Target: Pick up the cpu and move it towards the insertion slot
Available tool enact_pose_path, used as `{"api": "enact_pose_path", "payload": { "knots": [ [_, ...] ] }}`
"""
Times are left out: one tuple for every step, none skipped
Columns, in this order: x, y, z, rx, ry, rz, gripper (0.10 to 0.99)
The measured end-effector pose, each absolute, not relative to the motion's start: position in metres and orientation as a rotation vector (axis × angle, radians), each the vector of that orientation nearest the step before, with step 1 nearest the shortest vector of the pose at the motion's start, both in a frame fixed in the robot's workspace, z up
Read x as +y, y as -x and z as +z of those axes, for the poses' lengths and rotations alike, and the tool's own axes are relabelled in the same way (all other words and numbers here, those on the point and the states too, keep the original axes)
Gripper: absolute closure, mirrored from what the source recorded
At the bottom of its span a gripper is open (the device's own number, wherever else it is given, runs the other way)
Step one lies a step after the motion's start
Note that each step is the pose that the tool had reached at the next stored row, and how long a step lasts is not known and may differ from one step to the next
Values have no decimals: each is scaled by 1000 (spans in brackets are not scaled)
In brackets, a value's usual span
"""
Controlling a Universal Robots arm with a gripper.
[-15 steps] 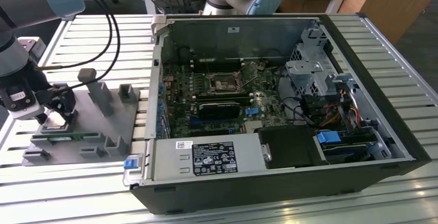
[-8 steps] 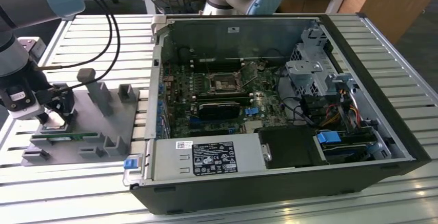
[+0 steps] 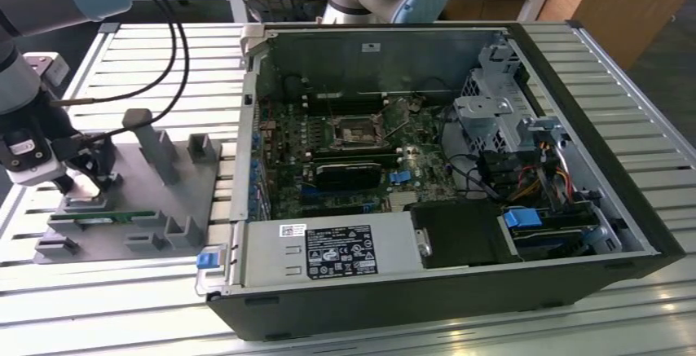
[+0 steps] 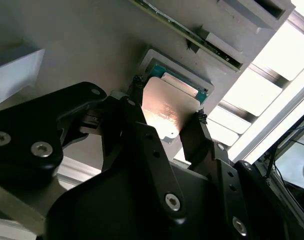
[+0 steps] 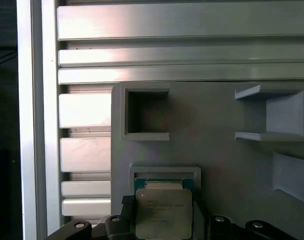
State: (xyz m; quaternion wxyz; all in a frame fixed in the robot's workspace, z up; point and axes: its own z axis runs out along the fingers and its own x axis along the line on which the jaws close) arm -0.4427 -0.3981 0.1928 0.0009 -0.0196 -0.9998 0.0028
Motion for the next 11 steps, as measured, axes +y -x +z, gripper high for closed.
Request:
{"api": "enact_pose_path", "payload": {
  "knots": [
    [-398,443,195,-3139,61,9,545],
    [-398,443,197,-3139,61,9,545],
    [-398,443,199,-3139,61,9,545],
    [-398,443,202,-3139,61,9,545],
    [-398,443,204,-3139,61,9,545],
    [-398,443,206,-3139,61,9,545],
    [-398,443,208,-3139,61,9,545],
    [-398,443,210,-3139,61,9,545],
    [-398,443,212,-3139,61,9,545],
    [-398,443,213,-3139,61,9,545],
    [-398,443,214,-3139,61,9,545]
  ]
}}
